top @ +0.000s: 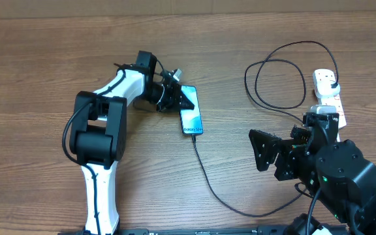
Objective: Plug charger to phone and switch on socket
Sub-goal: 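Lower the plugged phone onto the table with the left gripper, then open the left gripper and lift it away from the phone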
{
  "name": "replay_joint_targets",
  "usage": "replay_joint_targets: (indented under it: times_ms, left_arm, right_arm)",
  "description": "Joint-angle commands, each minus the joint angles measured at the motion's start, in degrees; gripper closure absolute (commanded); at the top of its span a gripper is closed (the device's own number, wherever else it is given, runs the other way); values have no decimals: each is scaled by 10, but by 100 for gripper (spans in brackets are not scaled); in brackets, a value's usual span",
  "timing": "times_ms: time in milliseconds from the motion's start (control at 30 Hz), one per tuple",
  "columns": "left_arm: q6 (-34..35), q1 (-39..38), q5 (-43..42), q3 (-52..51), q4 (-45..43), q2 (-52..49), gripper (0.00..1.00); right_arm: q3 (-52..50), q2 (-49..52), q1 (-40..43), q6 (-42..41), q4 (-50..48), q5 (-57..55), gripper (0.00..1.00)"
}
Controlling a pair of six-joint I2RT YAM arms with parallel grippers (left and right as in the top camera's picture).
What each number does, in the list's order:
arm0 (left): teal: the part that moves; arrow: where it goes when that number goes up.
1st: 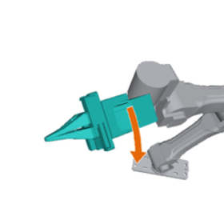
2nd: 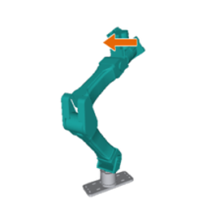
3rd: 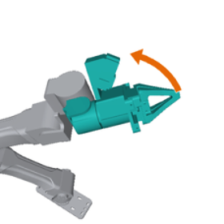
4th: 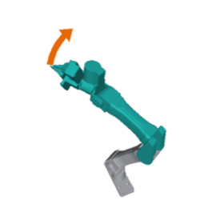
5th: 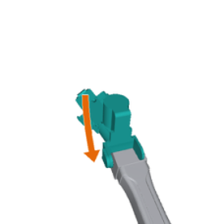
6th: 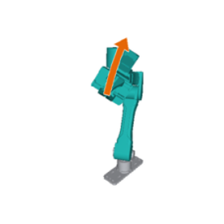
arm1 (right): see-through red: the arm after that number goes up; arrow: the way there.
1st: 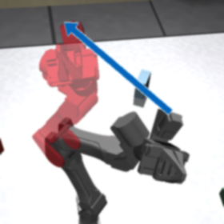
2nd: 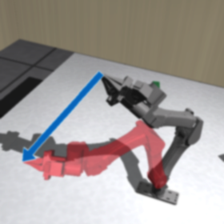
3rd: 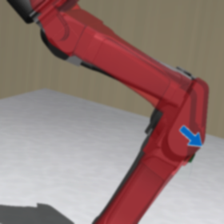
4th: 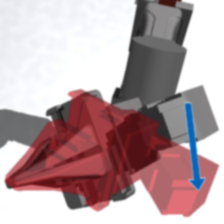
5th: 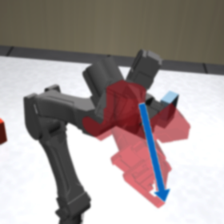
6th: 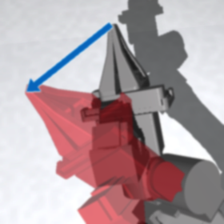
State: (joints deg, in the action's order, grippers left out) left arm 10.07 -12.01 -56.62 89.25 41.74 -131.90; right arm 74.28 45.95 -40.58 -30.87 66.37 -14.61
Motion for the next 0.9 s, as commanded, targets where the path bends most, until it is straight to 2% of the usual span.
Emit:
replay_joint_targets:
  times_ms: [0, 200, 300, 367, 867]
  left_arm:
    - [-28, -17, -31, 11, 8, -11, 87]
    - [-28, -32, 74, 11, 37, -11, 70]
    - [-28, -37, 129, 11, 50, -11, 66]
    - [-28, -38, 170, 11, 52, -11, 64]
    - [-28, -38, 318, 11, 73, -11, 60]
  right_arm:
    - [-4, -2, 2, -9, -9, -10, 0]
    - [-4, -2, 2, -9, -11, -10, 0]
    - [-4, -2, 2, -9, -11, -10, 0]
    - [-4, -2, 2, -9, -11, -10, 0]
    - [-4, -1, 2, -6, -16, -14, 0]
